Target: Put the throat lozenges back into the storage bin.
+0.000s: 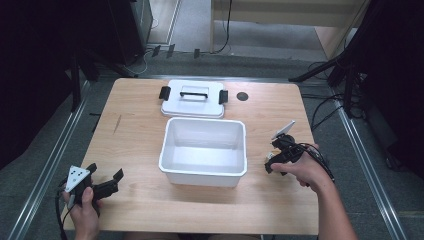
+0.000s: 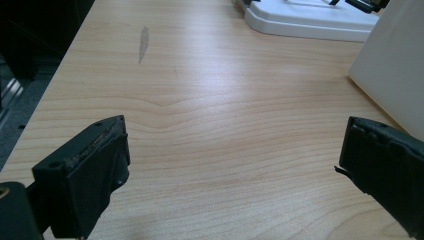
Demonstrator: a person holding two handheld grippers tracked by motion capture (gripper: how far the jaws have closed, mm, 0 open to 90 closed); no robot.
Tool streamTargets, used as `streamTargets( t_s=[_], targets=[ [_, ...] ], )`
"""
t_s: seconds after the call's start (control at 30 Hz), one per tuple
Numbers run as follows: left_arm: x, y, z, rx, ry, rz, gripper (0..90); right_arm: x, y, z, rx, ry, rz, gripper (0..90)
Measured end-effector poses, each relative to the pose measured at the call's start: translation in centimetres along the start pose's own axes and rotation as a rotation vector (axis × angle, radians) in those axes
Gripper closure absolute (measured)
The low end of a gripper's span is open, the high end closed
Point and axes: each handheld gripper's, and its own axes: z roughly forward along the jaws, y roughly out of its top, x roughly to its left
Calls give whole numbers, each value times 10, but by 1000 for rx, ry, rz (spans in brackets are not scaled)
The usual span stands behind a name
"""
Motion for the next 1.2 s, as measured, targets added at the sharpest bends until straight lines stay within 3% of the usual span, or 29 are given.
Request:
streamTargets(
  t_s=[0.43, 0.6, 0.87, 1.2],
  targets=[
    [0, 0, 0, 2, 1, 0, 2, 2, 22, 11, 50, -6, 64, 90],
    [0, 0, 0, 3, 2, -1, 1, 1, 26, 17, 72, -29, 94, 133],
    [-1, 0, 0, 3, 2, 3, 2, 3, 28, 19, 78, -36, 92, 200],
    [-1, 0, 0, 3, 3, 5, 2, 1, 27, 13, 59, -9, 97, 208]
  ],
)
